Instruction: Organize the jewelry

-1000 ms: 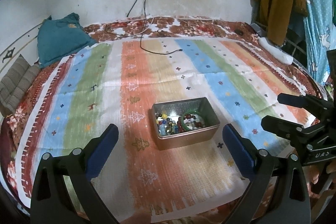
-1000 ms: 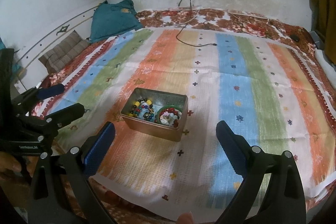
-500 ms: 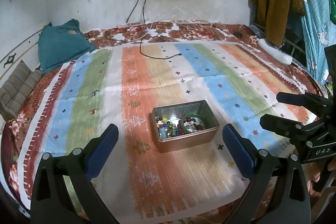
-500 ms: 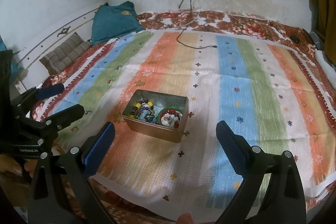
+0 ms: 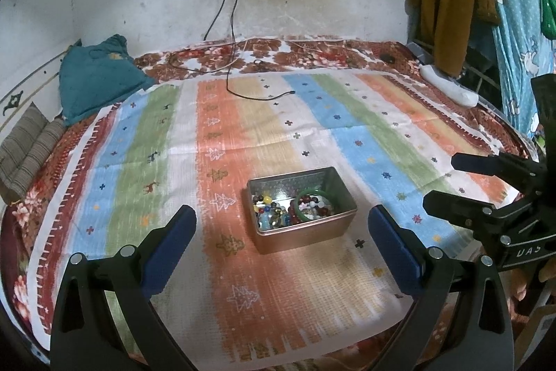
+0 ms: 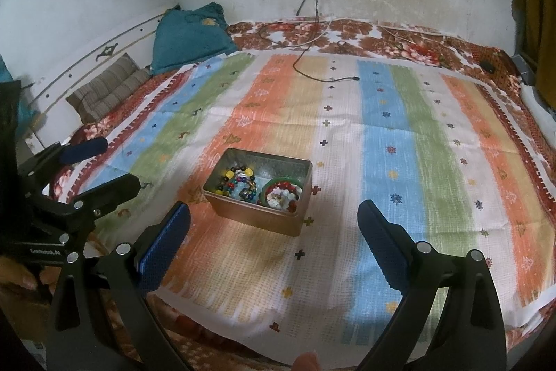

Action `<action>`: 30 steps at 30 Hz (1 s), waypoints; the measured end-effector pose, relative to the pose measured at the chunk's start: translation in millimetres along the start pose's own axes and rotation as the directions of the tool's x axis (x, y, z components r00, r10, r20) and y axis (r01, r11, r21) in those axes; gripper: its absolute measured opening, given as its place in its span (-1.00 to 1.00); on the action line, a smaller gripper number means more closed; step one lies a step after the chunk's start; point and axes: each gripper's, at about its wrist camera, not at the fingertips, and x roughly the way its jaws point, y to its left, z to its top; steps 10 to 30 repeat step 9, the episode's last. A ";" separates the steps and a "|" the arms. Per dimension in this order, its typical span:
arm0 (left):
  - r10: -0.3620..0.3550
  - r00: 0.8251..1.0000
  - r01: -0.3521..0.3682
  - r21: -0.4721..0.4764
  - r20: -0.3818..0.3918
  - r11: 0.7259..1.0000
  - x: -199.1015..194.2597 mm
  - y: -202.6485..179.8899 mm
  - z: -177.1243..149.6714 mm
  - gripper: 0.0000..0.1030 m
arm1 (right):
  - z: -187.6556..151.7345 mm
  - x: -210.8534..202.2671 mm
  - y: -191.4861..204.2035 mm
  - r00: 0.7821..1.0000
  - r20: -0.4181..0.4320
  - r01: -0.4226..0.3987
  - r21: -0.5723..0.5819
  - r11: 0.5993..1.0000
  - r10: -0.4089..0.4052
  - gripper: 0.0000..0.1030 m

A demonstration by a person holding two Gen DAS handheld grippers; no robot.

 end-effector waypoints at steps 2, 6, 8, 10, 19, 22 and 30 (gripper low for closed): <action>-0.002 1.000 0.002 -0.003 0.001 1.000 -0.3 -0.4 0.4 0.89 | -1.0 -0.9 0.8 1.000 0.000 -0.002 -0.003 1.000 0.002 0.90; -0.013 1.000 0.013 -0.018 0.007 1.000 -1.2 1.0 1.0 0.89 | -2.0 -2.7 3.0 1.000 0.011 0.017 -0.013 1.000 -0.017 0.90; -0.018 1.000 0.018 -0.023 0.001 1.000 0.0 1.9 1.1 0.89 | -1.8 -4.1 3.2 1.000 0.019 0.017 -0.014 1.000 -0.017 0.90; -0.018 1.000 0.018 -0.023 -0.002 1.000 0.4 1.3 1.0 0.89 | -1.3 -3.8 3.7 1.000 0.019 0.016 -0.014 1.000 -0.015 0.90; -0.018 1.000 0.018 -0.023 -0.002 1.000 0.4 1.3 1.0 0.89 | -1.3 -3.8 3.7 1.000 0.019 0.016 -0.014 1.000 -0.015 0.90; -0.018 1.000 0.018 -0.023 -0.002 1.000 0.4 1.3 1.0 0.89 | -1.3 -3.8 3.7 1.000 0.019 0.016 -0.014 1.000 -0.015 0.90; -0.018 1.000 0.018 -0.023 -0.002 1.000 0.4 1.3 1.0 0.89 | -1.3 -3.8 3.7 1.000 0.019 0.016 -0.014 1.000 -0.015 0.90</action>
